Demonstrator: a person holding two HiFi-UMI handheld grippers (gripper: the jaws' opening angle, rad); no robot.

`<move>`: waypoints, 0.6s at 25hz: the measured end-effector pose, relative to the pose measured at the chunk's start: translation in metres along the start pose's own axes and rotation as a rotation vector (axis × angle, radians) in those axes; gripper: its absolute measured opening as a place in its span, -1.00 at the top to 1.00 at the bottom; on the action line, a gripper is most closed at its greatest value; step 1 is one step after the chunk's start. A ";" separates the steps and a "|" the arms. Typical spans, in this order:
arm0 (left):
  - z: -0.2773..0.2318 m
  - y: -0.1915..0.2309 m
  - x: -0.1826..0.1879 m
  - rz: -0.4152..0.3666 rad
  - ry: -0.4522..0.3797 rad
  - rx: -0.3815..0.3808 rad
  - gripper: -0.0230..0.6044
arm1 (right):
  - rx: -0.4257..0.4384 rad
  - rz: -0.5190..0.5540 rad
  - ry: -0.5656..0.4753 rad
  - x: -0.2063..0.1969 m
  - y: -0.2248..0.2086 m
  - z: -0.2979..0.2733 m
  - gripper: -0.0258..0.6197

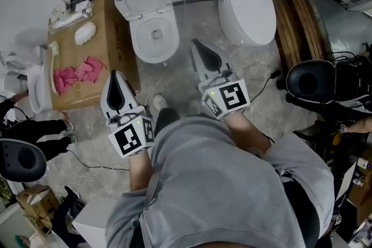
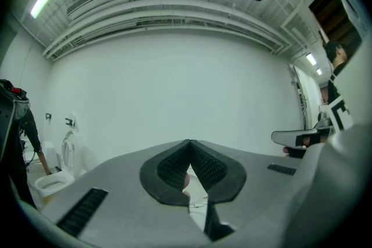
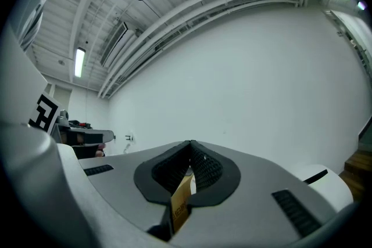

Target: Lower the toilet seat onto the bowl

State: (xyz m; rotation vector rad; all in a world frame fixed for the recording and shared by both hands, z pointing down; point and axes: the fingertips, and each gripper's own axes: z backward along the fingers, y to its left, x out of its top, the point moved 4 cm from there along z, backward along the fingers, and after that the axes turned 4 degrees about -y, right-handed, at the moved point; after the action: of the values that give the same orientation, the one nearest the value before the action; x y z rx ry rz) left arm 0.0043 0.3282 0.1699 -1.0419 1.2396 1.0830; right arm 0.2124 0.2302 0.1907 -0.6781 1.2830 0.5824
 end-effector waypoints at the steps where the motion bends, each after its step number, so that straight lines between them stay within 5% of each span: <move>1: -0.004 0.002 -0.001 -0.001 -0.002 -0.005 0.93 | -0.005 0.003 0.001 -0.001 0.000 -0.003 0.92; 15: -0.101 0.063 -0.015 0.044 -0.020 -0.112 0.93 | -0.108 0.065 0.006 -0.013 0.010 -0.093 0.92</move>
State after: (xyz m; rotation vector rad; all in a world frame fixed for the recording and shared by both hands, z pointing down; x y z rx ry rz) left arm -0.0770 0.2398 0.1786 -1.0901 1.2016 1.2052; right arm 0.1414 0.1682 0.1884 -0.7294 1.2896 0.7075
